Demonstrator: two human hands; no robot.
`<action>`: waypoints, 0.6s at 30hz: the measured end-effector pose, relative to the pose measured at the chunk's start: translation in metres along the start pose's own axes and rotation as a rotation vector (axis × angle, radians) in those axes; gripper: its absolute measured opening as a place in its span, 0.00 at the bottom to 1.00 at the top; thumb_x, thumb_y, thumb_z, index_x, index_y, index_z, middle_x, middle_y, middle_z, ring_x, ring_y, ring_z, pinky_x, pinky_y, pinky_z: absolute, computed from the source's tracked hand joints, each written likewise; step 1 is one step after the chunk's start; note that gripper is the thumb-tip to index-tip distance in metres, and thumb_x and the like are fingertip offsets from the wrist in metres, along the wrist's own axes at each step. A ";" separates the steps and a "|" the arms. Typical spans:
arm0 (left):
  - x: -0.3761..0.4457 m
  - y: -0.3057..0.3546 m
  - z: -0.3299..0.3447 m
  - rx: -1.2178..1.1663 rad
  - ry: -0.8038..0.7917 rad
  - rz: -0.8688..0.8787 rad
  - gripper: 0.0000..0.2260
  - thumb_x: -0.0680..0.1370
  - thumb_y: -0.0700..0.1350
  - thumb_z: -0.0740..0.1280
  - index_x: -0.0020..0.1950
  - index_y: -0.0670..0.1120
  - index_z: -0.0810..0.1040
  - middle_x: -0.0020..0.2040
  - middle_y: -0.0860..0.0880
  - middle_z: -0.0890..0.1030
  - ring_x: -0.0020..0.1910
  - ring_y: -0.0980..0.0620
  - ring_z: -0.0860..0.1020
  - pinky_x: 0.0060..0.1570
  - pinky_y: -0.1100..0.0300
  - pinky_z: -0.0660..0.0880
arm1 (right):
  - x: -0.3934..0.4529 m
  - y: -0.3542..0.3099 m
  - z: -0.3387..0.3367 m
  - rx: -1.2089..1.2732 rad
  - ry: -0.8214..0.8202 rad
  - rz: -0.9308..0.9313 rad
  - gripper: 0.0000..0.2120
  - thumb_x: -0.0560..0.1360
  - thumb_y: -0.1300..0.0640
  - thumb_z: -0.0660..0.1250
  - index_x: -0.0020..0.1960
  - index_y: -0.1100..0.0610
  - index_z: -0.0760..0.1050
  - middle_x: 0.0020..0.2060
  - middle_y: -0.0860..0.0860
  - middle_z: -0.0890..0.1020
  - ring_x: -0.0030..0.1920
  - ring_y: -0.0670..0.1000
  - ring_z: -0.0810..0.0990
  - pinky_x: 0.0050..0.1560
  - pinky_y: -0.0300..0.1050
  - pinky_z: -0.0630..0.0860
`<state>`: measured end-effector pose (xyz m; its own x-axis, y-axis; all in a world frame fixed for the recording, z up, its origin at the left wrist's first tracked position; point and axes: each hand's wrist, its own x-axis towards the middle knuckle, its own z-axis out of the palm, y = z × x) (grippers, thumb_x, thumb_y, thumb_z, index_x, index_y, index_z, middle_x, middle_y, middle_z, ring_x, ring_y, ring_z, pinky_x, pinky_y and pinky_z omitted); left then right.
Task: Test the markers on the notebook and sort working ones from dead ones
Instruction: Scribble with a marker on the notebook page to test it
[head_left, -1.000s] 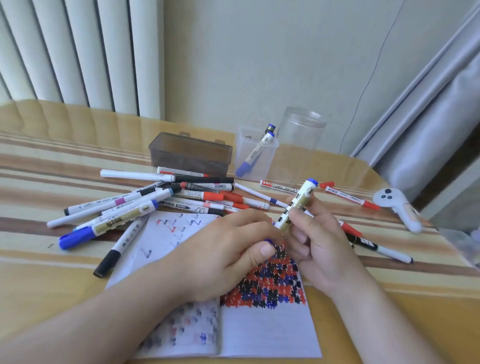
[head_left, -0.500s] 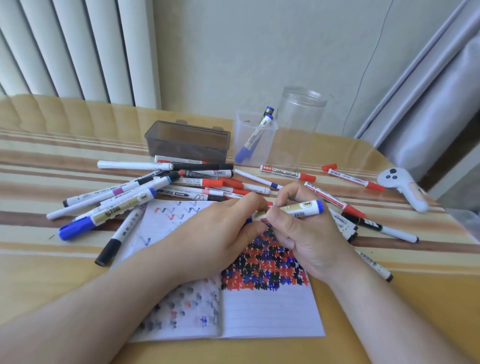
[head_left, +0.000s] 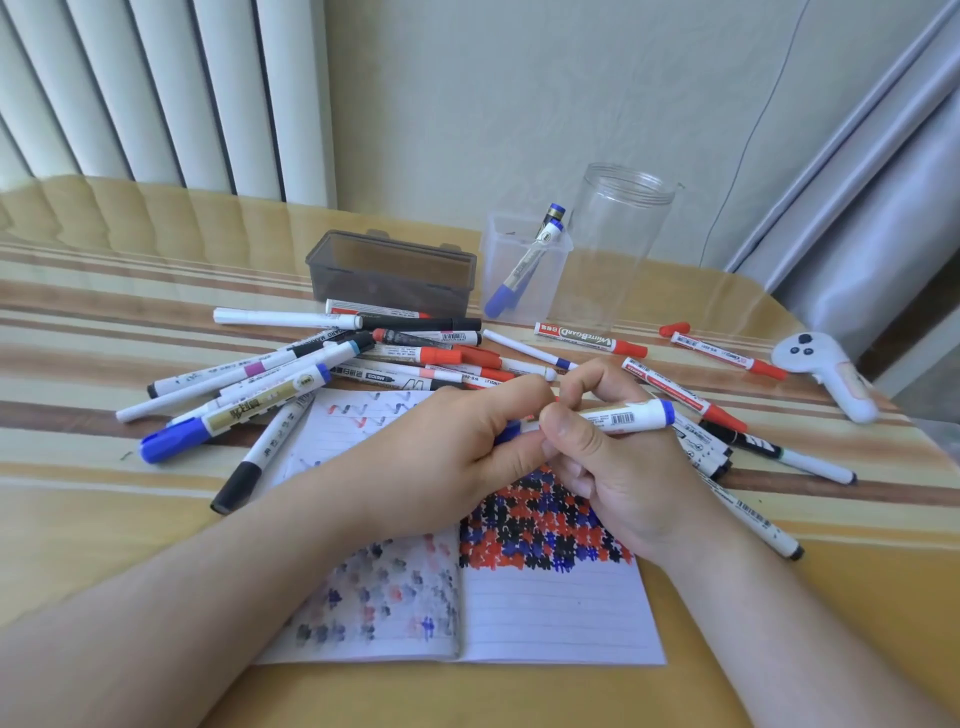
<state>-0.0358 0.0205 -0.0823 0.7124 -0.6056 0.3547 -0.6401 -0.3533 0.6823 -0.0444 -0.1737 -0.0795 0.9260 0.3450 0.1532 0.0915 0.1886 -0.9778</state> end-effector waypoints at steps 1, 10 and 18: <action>0.000 0.000 0.000 -0.012 -0.007 0.001 0.05 0.85 0.53 0.62 0.50 0.61 0.69 0.35 0.46 0.73 0.34 0.48 0.72 0.34 0.51 0.71 | 0.000 0.001 -0.001 -0.001 -0.006 -0.002 0.13 0.70 0.50 0.77 0.43 0.52 0.73 0.29 0.49 0.79 0.26 0.47 0.68 0.25 0.39 0.64; 0.004 0.002 -0.002 -0.026 -0.029 -0.055 0.06 0.85 0.56 0.62 0.56 0.56 0.75 0.41 0.46 0.79 0.40 0.46 0.77 0.41 0.45 0.76 | -0.002 0.001 -0.003 0.032 0.025 0.001 0.14 0.69 0.49 0.78 0.43 0.52 0.74 0.30 0.51 0.79 0.27 0.46 0.70 0.26 0.39 0.64; 0.008 0.013 -0.001 -0.173 0.054 -0.100 0.07 0.84 0.55 0.65 0.58 0.56 0.79 0.45 0.47 0.82 0.45 0.49 0.80 0.49 0.47 0.78 | -0.008 -0.018 0.007 0.003 0.115 -0.034 0.08 0.75 0.60 0.70 0.43 0.54 0.72 0.26 0.51 0.73 0.24 0.47 0.66 0.24 0.39 0.62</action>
<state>-0.0380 0.0113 -0.0702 0.7874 -0.5326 0.3104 -0.5098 -0.2794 0.8137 -0.0557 -0.1733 -0.0618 0.9583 0.2308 0.1684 0.1224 0.2012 -0.9719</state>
